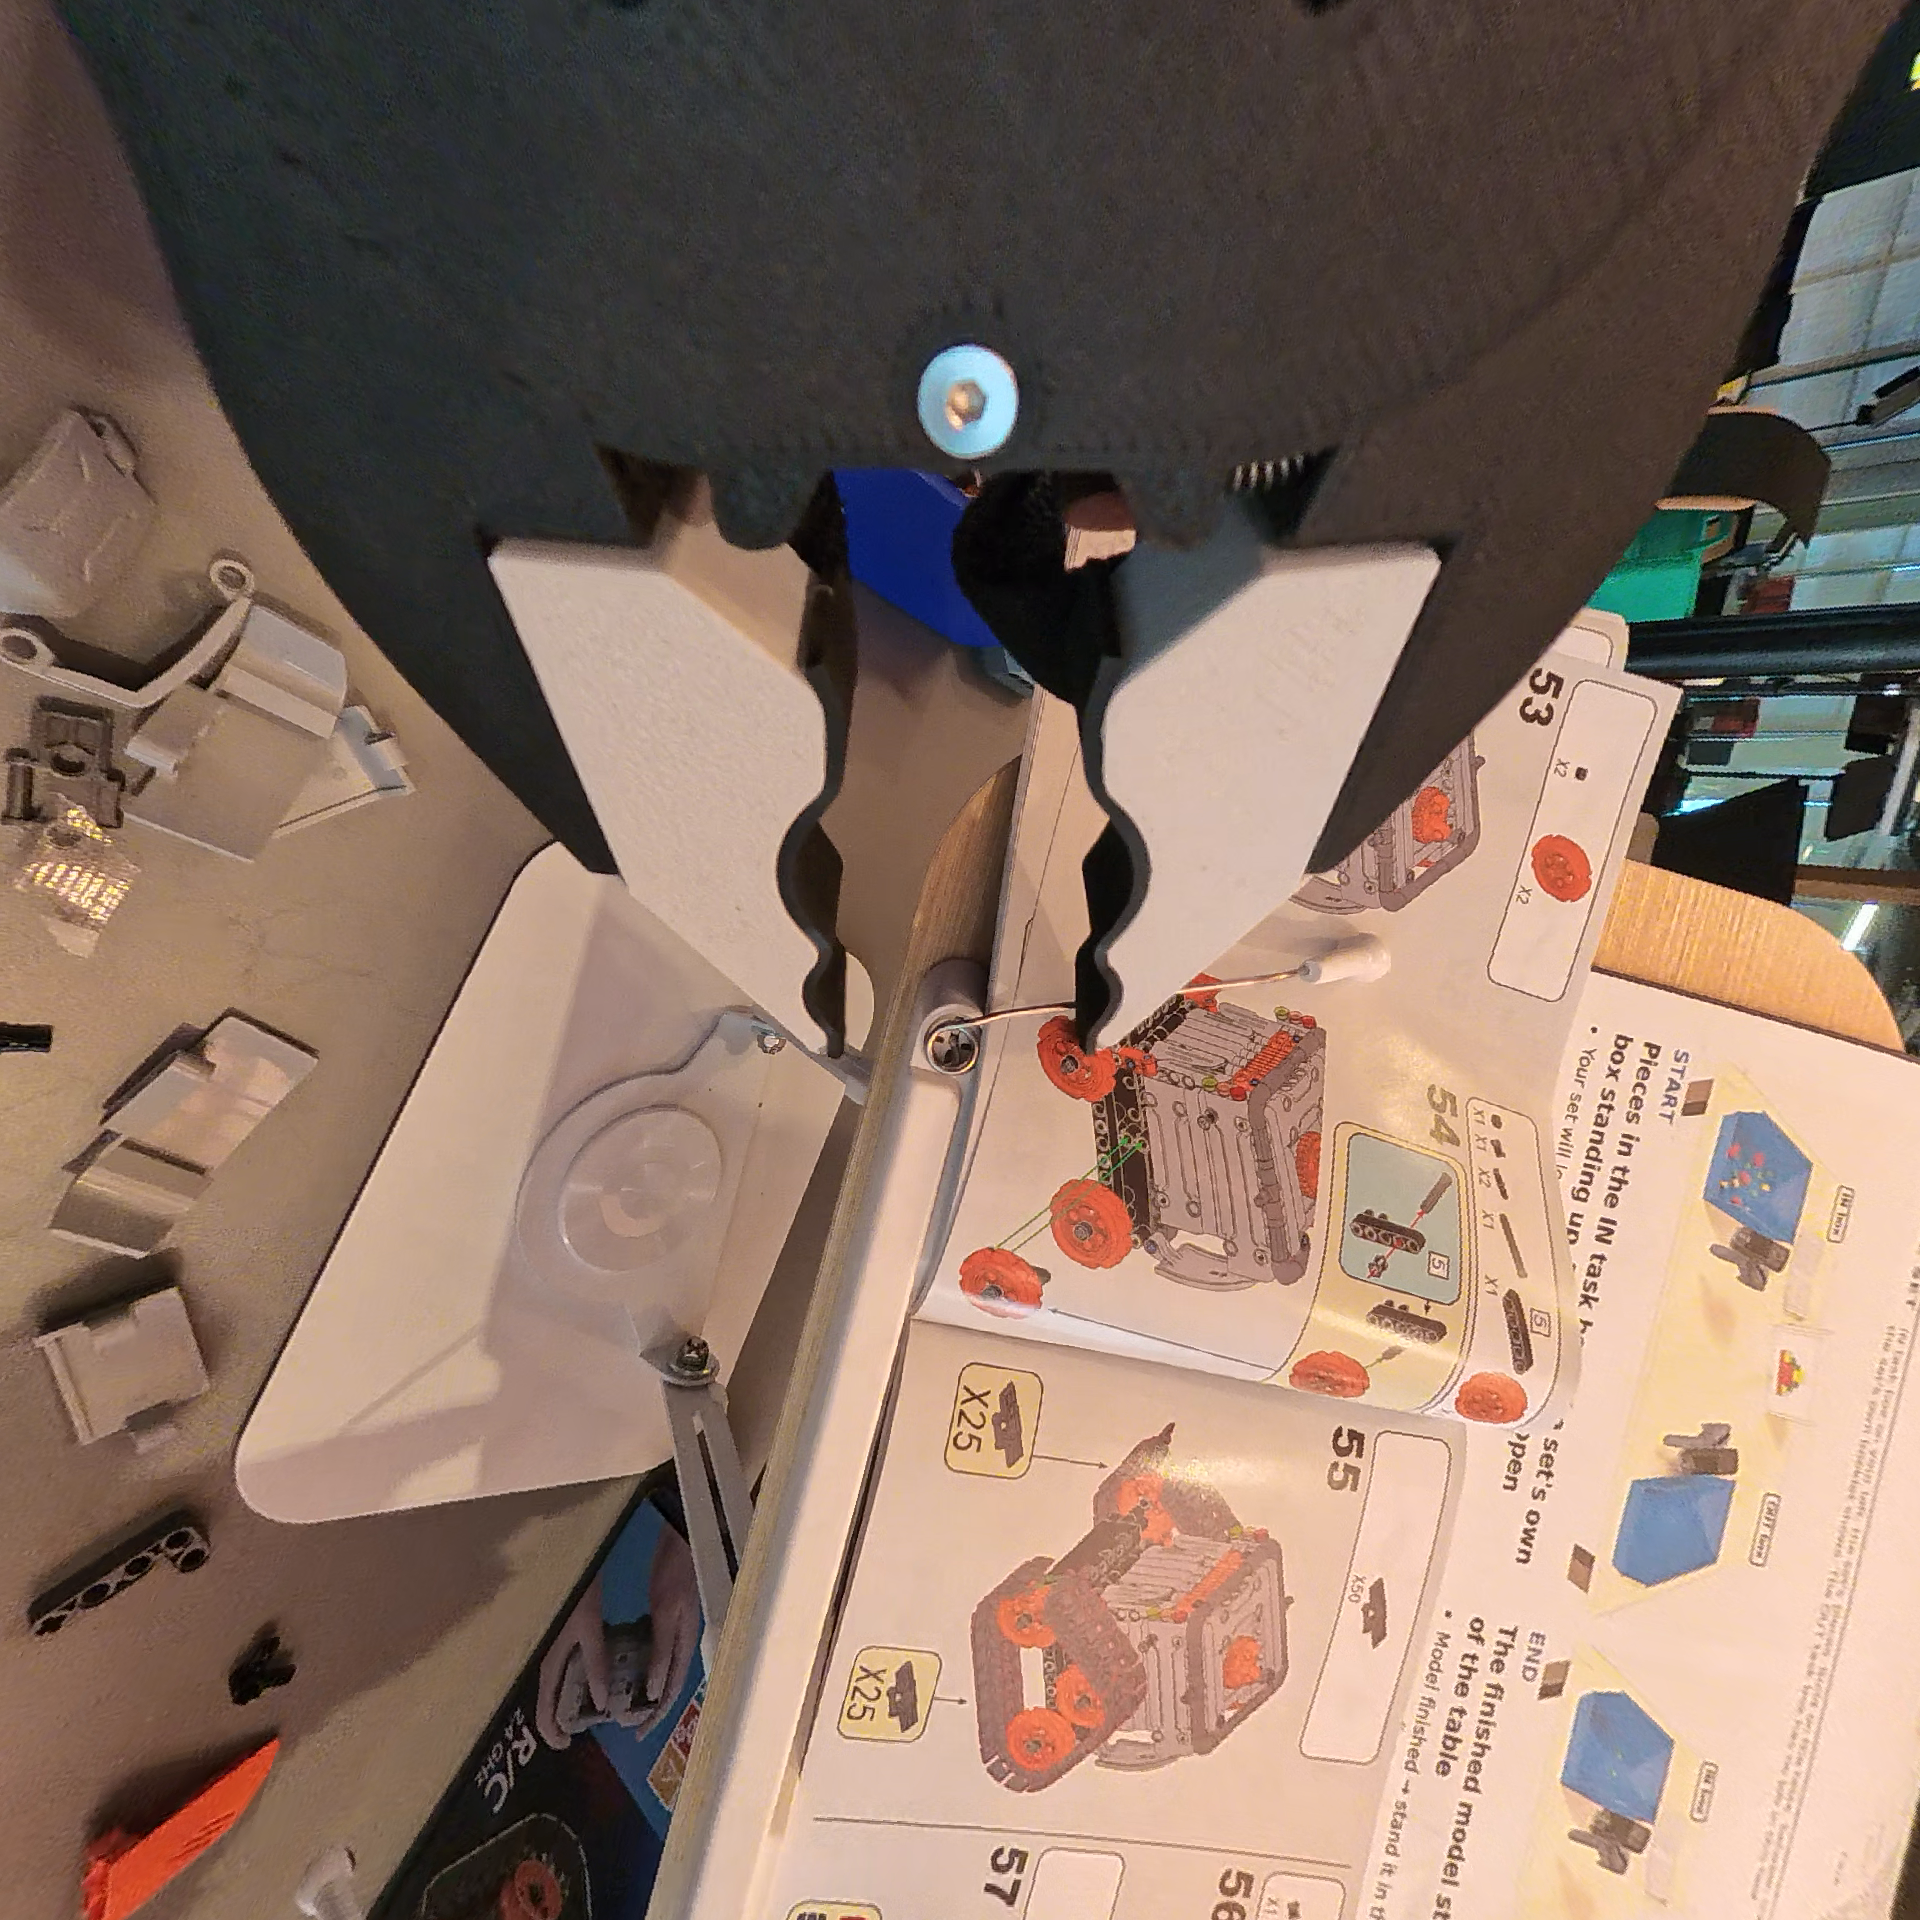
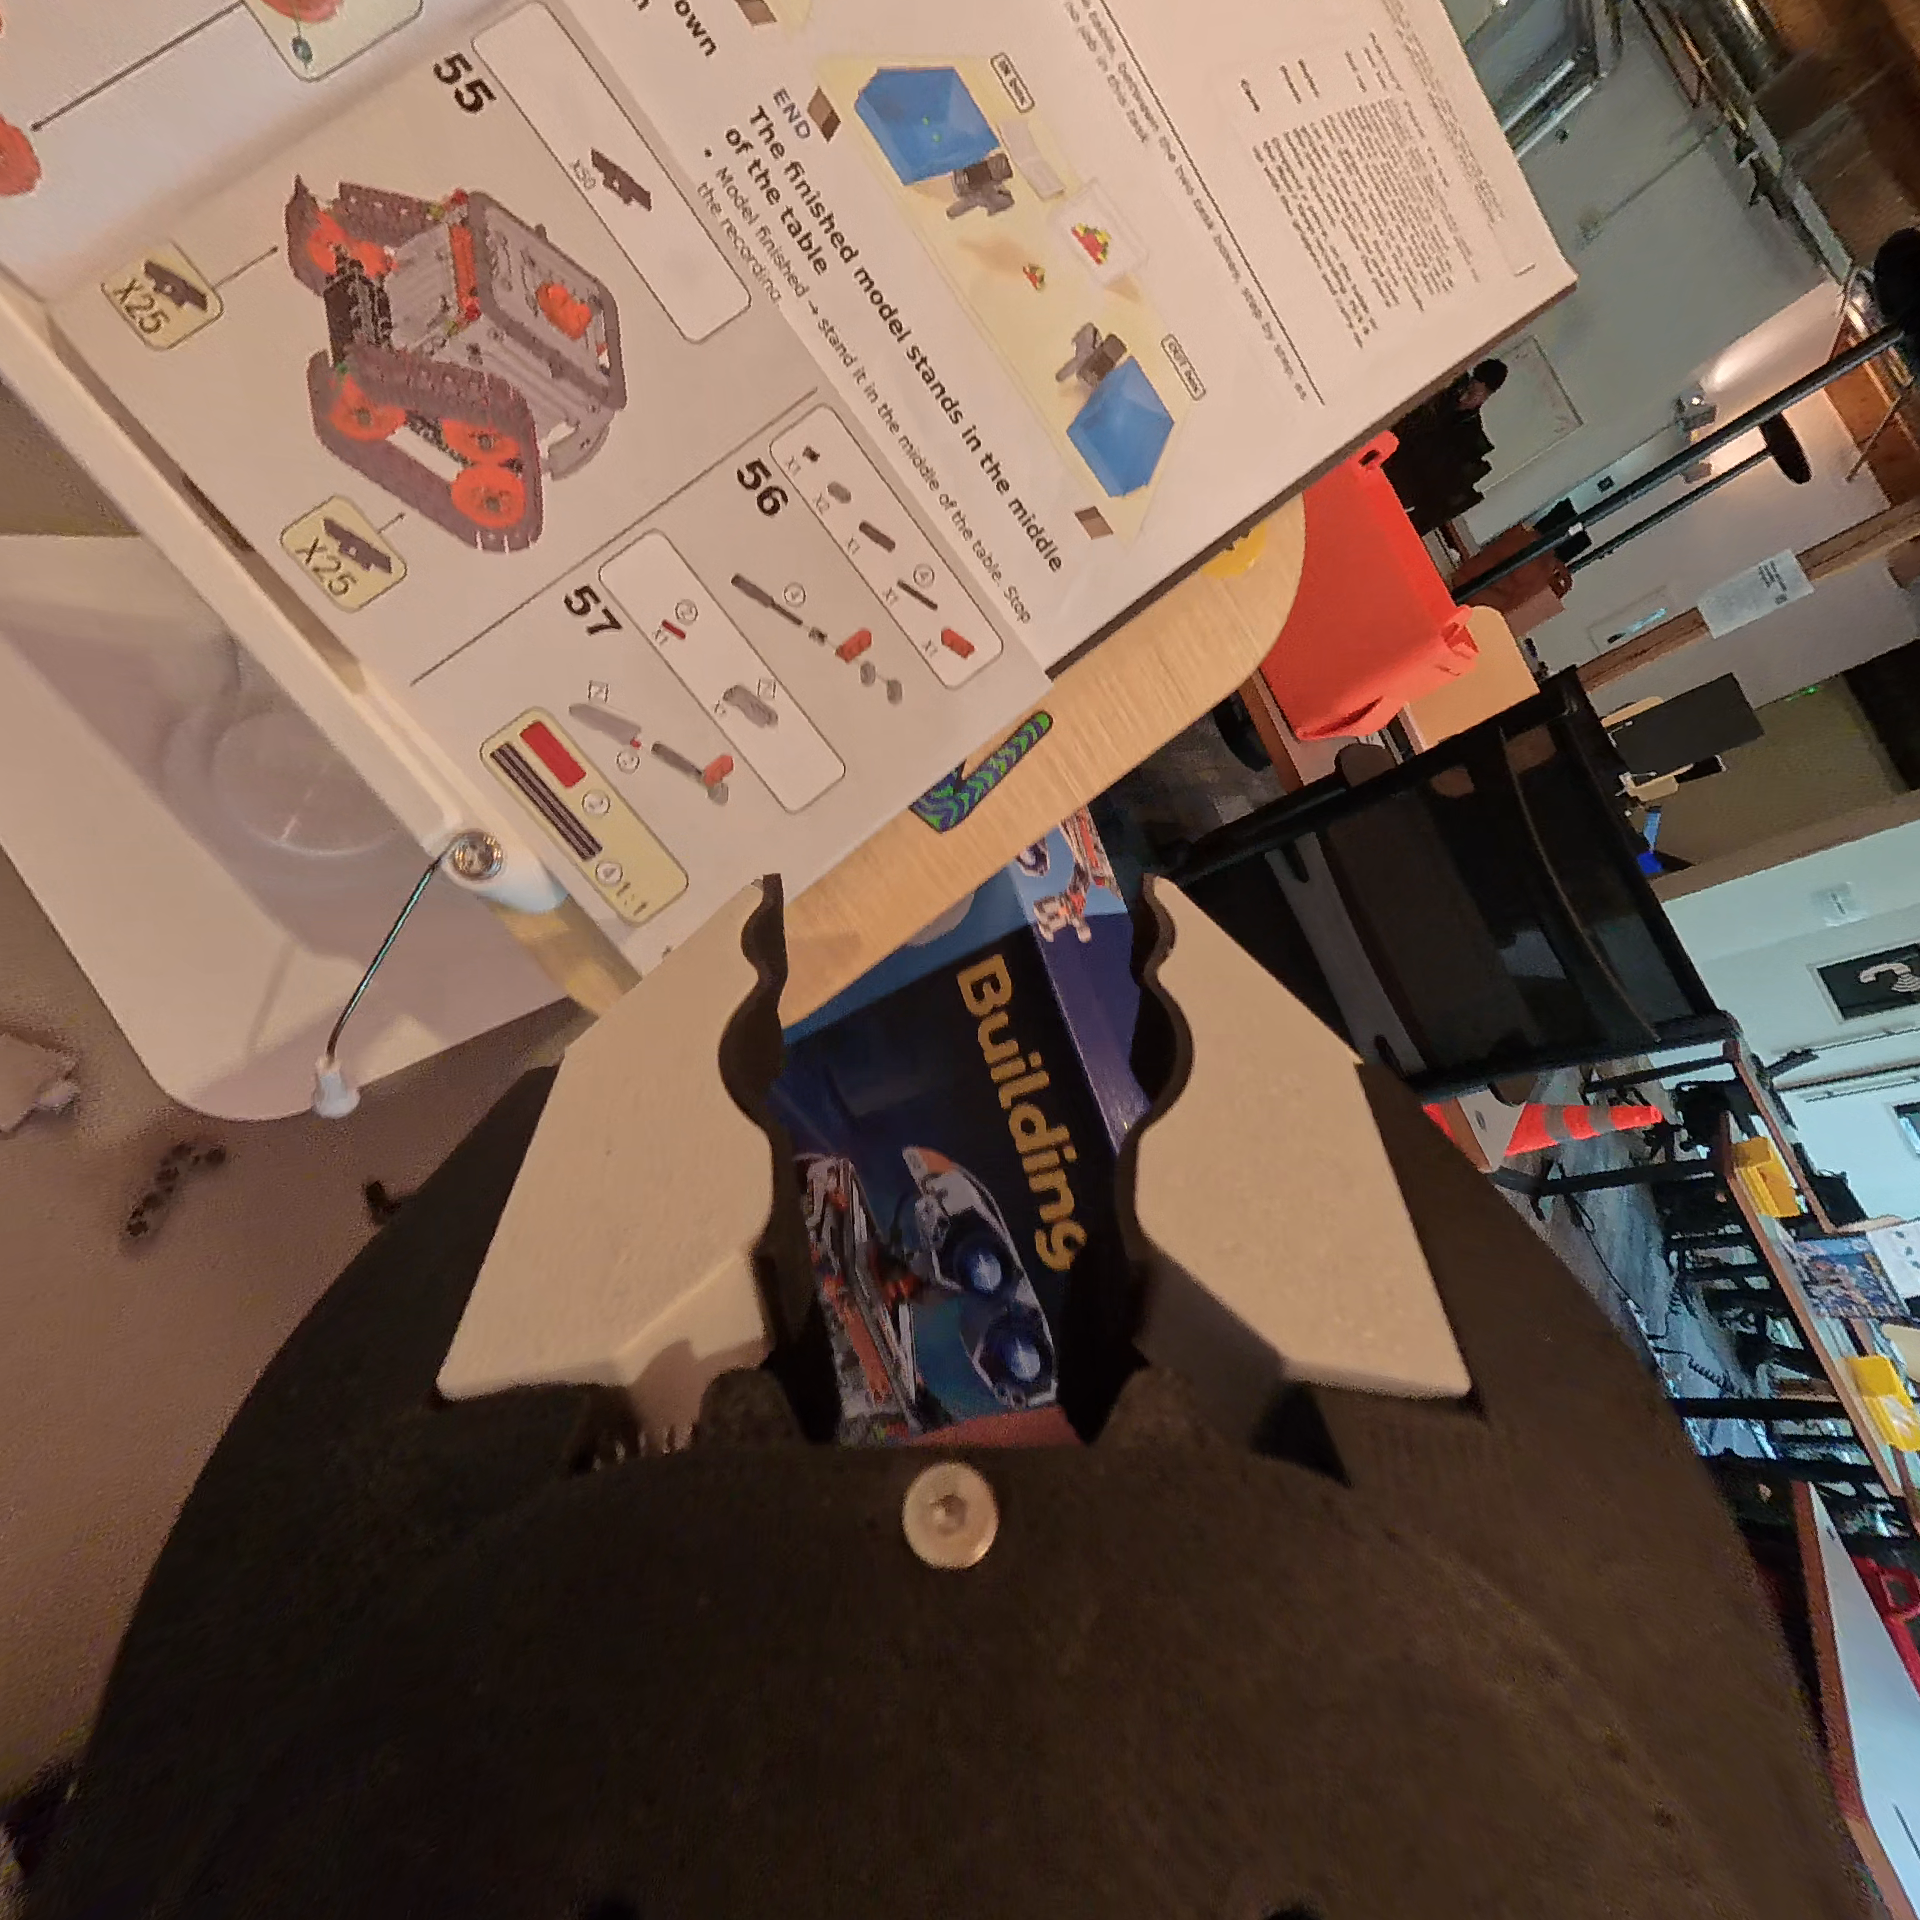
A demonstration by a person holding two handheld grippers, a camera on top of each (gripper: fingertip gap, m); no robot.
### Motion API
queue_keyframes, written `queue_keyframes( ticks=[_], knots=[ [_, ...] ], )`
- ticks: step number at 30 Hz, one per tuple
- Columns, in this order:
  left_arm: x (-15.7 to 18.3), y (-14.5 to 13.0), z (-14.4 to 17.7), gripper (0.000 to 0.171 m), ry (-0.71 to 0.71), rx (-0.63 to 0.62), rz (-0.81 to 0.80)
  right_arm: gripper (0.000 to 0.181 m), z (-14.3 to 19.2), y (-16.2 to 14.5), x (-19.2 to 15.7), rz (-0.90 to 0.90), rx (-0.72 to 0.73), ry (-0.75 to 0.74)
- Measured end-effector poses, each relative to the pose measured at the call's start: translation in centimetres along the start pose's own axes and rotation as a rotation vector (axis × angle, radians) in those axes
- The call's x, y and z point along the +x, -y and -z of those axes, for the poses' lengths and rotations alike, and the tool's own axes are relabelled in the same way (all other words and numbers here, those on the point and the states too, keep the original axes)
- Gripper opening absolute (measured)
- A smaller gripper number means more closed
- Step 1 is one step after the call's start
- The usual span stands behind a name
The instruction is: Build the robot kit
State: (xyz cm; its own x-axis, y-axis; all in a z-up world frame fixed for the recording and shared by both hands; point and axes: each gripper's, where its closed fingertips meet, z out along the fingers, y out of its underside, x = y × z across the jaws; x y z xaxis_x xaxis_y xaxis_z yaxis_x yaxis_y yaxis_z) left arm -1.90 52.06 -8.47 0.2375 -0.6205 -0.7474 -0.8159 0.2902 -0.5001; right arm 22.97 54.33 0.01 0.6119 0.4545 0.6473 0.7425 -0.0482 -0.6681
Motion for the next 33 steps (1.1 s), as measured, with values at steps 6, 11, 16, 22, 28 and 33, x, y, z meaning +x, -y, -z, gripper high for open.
queue_keyframes(
  ticks=[6, 11, 16, 22, 28, 33],
  knots=[
    [0.0, -0.2, 0.7, 0.034, -0.024, -0.018, 0.048, 0.063, 2.7, -0.7, -0.8, 0.025, -0.019, 0.004],
    [-0.2, -0.4, 1.0, 0.035, -0.023, -0.014, 0.054, 0.063, 4.0, 0.1, -2.3, 0.045, -0.01, -0.01],
    [-0.2, -0.3, 1.3, 0.034, -0.032, 0.004, 0.059, 0.066, 3.2, 0.4, -2.8, 0.09, -0.037, -0.006],
    [0.3, -0.3, 1.1, 0.035, -0.05, 0.008, 0.054, 0.067, 0.1, 0.3, -3.3, 0.055, -0.039, 0.055],
    [0.4, -0.7, 1.5, 0.032, -0.077, 0.009, 0.079, 0.068, -2.9, -0.3, -3.2, -0.05, -0.031, 0.11],
    [0.3, -1.0, 1.7, 0.034, -0.094, 0.012, 0.104, 0.067, -3.6, 0.9, -2.2, -0.075, 0.033, 0.114]
  ],
)
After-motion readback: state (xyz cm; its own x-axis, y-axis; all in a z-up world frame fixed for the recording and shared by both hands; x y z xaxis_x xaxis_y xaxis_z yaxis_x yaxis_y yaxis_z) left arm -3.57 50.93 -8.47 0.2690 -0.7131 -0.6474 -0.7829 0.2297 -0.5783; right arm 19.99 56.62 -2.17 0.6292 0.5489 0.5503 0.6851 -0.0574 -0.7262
